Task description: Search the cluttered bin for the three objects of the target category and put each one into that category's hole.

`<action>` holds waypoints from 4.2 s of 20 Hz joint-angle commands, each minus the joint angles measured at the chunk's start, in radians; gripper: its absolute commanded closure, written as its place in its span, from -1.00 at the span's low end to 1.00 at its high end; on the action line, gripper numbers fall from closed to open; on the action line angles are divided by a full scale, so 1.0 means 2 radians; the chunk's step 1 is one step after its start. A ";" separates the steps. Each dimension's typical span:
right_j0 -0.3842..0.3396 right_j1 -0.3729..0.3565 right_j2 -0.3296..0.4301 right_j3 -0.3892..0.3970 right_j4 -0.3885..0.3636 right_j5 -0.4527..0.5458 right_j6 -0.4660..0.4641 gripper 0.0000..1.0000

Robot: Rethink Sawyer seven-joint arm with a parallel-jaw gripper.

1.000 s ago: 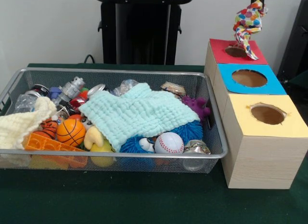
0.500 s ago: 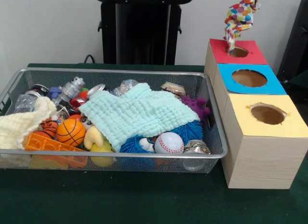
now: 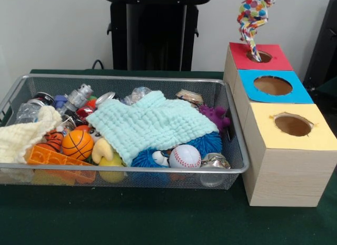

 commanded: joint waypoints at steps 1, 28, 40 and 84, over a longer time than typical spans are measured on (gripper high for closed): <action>-0.027 0.022 0.028 -0.015 0.029 -0.022 0.067 1.00; -0.036 0.056 0.096 -0.047 0.015 -0.118 0.064 1.00; -0.067 0.086 0.121 -0.045 -0.014 -0.175 0.064 1.00; -0.019 0.194 -0.017 -0.105 -0.087 -0.338 0.063 1.00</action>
